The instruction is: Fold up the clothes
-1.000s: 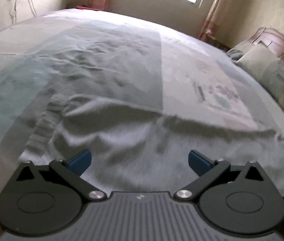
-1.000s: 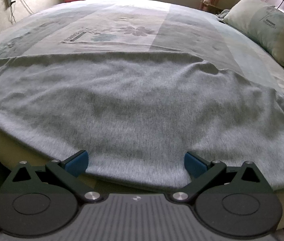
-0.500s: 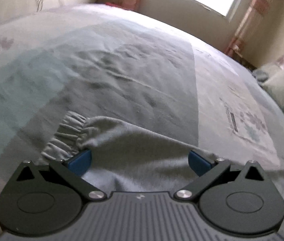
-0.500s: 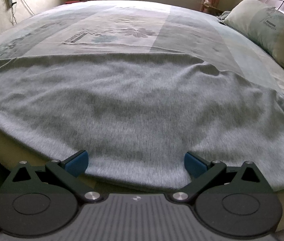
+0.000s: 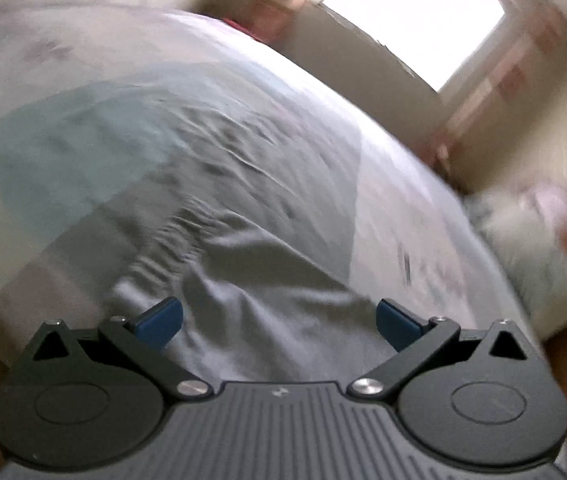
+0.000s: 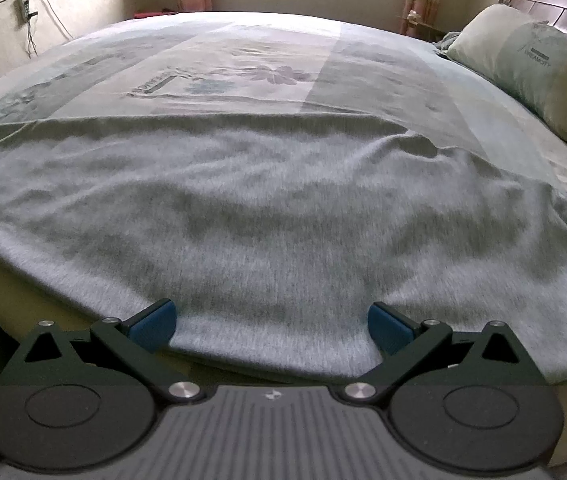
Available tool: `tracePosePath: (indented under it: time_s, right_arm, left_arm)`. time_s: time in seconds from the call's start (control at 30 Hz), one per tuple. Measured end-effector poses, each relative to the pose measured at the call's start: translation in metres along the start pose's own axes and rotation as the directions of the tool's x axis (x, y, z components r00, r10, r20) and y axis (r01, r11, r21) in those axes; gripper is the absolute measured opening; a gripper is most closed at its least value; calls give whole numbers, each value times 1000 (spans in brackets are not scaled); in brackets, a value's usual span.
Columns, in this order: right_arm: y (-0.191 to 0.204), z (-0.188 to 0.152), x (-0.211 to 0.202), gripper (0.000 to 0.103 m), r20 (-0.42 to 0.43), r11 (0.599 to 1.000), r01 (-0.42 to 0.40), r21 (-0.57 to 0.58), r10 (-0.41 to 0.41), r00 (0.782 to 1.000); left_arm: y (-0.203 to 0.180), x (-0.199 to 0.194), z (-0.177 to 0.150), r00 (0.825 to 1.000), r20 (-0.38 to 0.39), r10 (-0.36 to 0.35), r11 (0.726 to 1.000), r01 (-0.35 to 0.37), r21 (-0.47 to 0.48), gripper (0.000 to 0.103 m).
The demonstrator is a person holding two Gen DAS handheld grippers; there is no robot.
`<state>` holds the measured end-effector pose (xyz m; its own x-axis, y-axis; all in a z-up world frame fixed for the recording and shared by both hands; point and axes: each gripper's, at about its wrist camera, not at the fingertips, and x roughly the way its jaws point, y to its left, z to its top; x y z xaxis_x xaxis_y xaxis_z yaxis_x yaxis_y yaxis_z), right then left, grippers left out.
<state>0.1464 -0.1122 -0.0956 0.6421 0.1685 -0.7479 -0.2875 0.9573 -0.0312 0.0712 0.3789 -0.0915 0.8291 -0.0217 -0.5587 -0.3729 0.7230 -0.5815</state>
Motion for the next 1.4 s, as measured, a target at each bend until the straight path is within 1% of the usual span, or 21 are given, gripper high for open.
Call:
tracePosePath:
  time_s: [0.1, 0.17, 0.23, 0.33, 0.43, 0.53, 0.7, 0.73, 0.8, 0.9, 0.97, 1.03, 1.07, 1.17, 1.23, 1.27, 1.33, 1.4]
  right_arm:
    - [0, 1, 0, 103, -4, 1000, 1, 1, -1, 1000]
    - [0, 3, 0, 103, -14, 1000, 0, 1, 0, 1000]
    - [0, 5, 0, 103, -24, 1000, 0, 1, 0, 1000]
    - [1, 7, 1, 103, -41, 1000, 4, 2, -4, 999]
    - [1, 8, 1, 103, -47, 1000, 8, 3, -8, 999]
    - [2, 9, 1, 103, -53, 1000, 11, 4, -11, 999]
    - [4, 12, 1, 103, -68, 1000, 20, -5, -20, 997]
    - [6, 14, 0, 103, -72, 1000, 17, -19, -18, 997]
    - [16, 23, -3, 103, -67, 997, -16, -75, 11, 998]
    - [42, 42, -11, 103, -22, 981, -76, -180, 73, 997]
    - [69, 59, -15, 103, 3, 957, -131, -257, 136, 991]
    - [100, 75, -16, 103, 13, 923, -191, -335, 207, 978]
    - [117, 82, -15, 103, 15, 901, -217, -375, 239, 971]
    - [169, 95, -14, 103, 16, 825, -266, -499, 316, 949]
    - [199, 98, -11, 103, 0, 778, -304, -550, 364, 931]
    - [214, 99, -9, 103, -12, 754, -323, -572, 386, 922]
    - [242, 101, -6, 103, -37, 705, -357, -613, 426, 904]
    - [266, 103, 1, 103, -49, 667, -367, -648, 445, 894]
  left_arm:
    - [24, -6, 2, 1000, 3, -31, 991, 31, -130, 102]
    - [37, -7, -2, 998, 5, -61, 977, 61, -205, 102]
    - [47, -4, -9, 995, -2, -99, 960, 95, -264, 102]
    - [56, 6, -17, 989, -18, -146, 938, 132, -320, 102]
    - [61, 18, -20, 988, -29, -155, 928, 135, -348, 102]
    - [64, 27, -19, 987, -24, -162, 916, 141, -376, 102]
    - [63, 39, -15, 986, -27, -167, 905, 142, -401, 102]
    - [63, 40, -15, 985, -29, -168, 904, 142, -403, 102]
    - [63, 39, -16, 985, -27, -171, 904, 146, -401, 102]
    - [66, 38, -16, 984, -22, -179, 905, 156, -396, 102]
    - [70, 40, -12, 982, -19, -187, 899, 164, -405, 102]
    - [73, 44, -9, 981, -20, -195, 898, 171, -405, 102]
    - [75, 45, -7, 980, -17, -197, 897, 173, -406, 102]
    - [81, 44, -3, 986, 10, -167, 904, 157, -397, 102]
    - [88, 47, 0, 983, 13, -184, 889, 172, -424, 102]
    - [88, 49, 2, 982, 6, -187, 887, 171, -429, 102]
    - [87, 53, 6, 983, -13, -185, 895, 163, -415, 102]
    - [86, 54, 8, 981, -25, -190, 899, 163, -406, 102]
